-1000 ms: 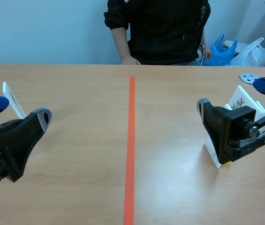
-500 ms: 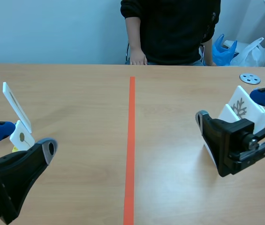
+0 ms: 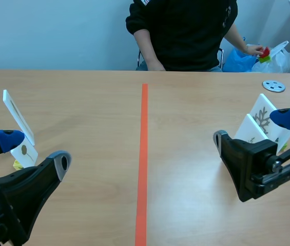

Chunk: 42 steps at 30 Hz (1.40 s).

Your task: Sort the leaf by its shape. The table is split by an orange tape line. A compound leaf with several leaflets goes to the left side, a simple leaf with one blade goes to the right side. Return to the home posture when a red brick is placed on the table.

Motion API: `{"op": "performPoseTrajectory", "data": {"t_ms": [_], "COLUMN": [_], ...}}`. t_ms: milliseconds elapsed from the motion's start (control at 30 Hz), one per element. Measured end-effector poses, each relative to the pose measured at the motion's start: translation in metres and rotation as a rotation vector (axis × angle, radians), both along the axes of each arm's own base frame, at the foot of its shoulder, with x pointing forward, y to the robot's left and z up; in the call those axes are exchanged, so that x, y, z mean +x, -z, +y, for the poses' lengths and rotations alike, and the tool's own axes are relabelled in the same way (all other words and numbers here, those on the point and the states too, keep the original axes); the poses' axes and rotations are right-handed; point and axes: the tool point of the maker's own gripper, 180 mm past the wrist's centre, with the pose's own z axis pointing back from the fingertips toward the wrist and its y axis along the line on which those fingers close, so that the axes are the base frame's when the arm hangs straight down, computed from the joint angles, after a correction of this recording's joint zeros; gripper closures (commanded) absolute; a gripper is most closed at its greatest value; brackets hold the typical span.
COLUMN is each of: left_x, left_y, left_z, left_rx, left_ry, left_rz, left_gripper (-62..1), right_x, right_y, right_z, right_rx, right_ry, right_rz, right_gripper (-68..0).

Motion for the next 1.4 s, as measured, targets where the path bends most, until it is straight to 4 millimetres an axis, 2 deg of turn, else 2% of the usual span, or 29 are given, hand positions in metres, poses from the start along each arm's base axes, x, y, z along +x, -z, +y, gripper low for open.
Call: {"op": "performPoseTrajectory", "data": {"t_ms": [1400], "left_x": [-0.0007], "left_y": [0.0062], "left_z": [0.0006], "left_rx": [0.02], "left_ry": [0.0], "left_rz": [0.028], "left_gripper": [-62.3], "right_x": [-0.0001], "right_y": [-0.0008], "right_z": [0.0007], "right_rx": [0.012], "right_ry": [-0.001], "right_rz": [0.0], "right_gripper": [-67.9]}}
